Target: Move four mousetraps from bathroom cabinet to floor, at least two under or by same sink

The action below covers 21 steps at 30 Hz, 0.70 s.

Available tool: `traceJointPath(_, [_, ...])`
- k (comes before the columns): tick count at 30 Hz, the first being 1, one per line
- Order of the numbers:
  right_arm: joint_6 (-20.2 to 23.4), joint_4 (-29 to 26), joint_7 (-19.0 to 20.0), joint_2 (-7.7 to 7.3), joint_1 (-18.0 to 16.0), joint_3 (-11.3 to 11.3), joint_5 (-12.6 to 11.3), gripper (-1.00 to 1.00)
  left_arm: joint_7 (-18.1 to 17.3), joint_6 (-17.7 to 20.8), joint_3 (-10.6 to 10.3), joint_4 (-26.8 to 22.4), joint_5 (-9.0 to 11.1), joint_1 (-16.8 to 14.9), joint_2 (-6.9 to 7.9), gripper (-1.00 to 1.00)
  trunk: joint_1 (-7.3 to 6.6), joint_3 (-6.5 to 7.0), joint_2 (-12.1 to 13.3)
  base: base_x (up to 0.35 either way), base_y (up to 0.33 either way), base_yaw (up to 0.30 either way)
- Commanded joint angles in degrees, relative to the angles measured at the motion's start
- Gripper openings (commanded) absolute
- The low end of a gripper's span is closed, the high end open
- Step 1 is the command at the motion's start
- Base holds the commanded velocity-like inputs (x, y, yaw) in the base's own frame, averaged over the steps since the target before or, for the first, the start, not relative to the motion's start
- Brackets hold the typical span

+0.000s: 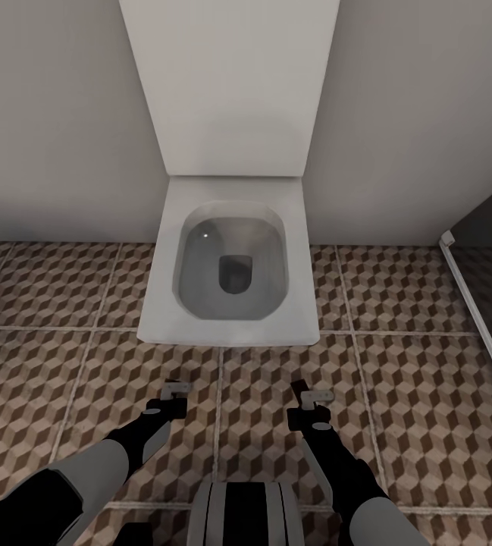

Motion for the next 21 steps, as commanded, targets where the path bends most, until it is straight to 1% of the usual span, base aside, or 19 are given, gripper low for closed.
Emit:
traceJointPath(1, [0.38, -0.08, -0.34, -0.03, -0.01, 0.24, -0.05, -1.00, 0.49, 0.05, -0.51, -0.06, 0.30, -0.02, 0.01, -1.00, -0.01, -0.03, -0.01, 0.000, 0.000, 0.000])
traceJointPath(10, [0.27, 0.31, -0.28, -0.26, -0.01, 0.26, 0.11, -1.00, 0.49, 0.05, -0.55, -0.06, 0.30, 0.03, 0.01, -1.00, -0.01, -0.03, -0.01, 0.000, 0.000, 0.000])
traceJointPath(12, [-0.14, 0.42, -0.27, -0.28, -0.01, 0.41, 0.71, -1.00, 0.49, 0.05, -0.55, -0.06, 0.30, 0.05, 0.01, -1.00, -0.01, -0.03, -0.01, 0.000, 0.000, 0.000])
traceJointPath(15, [-2.31, 0.91, -0.26, -0.27, -0.01, 2.30, 3.71, -1.00, 0.49, 0.05, -0.52, -0.04, 0.30, 0.06, 0.01, -1.00, -0.01, -0.03, -0.01, 0.000, 0.000, 0.000])
traceJointPath(16, [-2.68, 1.20, -0.26, -0.24, -0.01, 2.72, 4.21, -1.00, 0.49, 0.05, -0.51, -0.03, 0.30, 0.07, 0.01, -1.00, -0.01, -0.03, -0.01, 0.000, 0.000, 0.000])
traceJointPath(17, [-3.33, 2.00, -0.26, -0.18, -0.01, 3.66, 5.06, -1.00, 0.49, 0.05, -0.50, -0.02, 0.30, 0.08, 0.01, -1.00, -0.01, -0.03, -0.01, 0.000, 0.000, 0.000])
traceJointPath(20, [-4.70, 3.97, -0.26, -0.08, -0.01, 6.10, 6.18, -1.00, 0.49, 0.03, -0.53, -0.03, 0.30, 0.31, 0.01, -1.00, -0.01, -0.03, -0.01, 0.000, 0.000, 0.000])
traceJointPath(21, [-4.94, 4.20, -0.26, -0.07, -0.01, 6.51, 6.29, -1.00, 0.49, 0.01, -0.52, -0.04, 0.30, 0.35, 0.01, -1.00, -0.01, -0.03, -0.01, 0.000, 0.000, 0.000])
